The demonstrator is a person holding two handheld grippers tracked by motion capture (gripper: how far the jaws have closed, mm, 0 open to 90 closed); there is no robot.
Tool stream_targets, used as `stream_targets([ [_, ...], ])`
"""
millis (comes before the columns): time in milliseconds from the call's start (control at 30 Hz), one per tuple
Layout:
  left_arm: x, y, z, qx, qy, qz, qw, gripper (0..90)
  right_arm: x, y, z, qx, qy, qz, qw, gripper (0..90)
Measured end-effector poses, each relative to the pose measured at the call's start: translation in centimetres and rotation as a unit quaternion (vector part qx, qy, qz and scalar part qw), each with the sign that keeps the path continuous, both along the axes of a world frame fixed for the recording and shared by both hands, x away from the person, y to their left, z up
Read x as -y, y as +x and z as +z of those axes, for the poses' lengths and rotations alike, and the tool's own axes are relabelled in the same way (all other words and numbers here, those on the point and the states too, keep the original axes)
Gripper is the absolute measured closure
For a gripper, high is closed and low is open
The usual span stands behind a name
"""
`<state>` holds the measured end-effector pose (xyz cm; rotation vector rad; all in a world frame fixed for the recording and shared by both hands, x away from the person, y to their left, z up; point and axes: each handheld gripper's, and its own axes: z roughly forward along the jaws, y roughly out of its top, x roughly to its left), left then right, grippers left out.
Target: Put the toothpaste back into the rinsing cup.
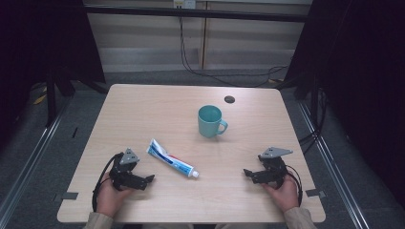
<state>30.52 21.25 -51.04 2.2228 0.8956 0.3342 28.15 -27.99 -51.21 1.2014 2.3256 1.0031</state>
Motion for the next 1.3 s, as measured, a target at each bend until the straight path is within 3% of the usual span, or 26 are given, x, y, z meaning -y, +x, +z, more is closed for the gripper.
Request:
stream_targets([
  [233,0.0,0.0,0.0,0.000,0.000,0.000,1.0000,0.1,-0.6,0.1,0.2,-0.014,-0.002,-0.015,0.9998,13.4],
  [433,0.0,0.0,0.0,0.000,0.001,-0.001,1.0000,0.1,-2.2,0.8,1.0,-0.049,-0.008,0.010,0.9987,17.0],
  [633,0.0,0.0,0.0,0.001,0.002,-0.001,1.0000,0.1,-5.2,1.8,2.3,-0.091,-0.012,0.064,0.9937,21.9],
  [867,0.0,0.1,0.0,0.001,0.002,-0.001,1.0000,0.1,-9.2,2.7,4.3,-0.100,-0.043,0.118,0.9870,23.1],
  [1300,0.0,0.1,0.0,0.002,0.004,-0.002,1.0000,0.1,-14.1,4.2,6.7,-0.112,-0.077,0.172,0.9758,26.0],
])
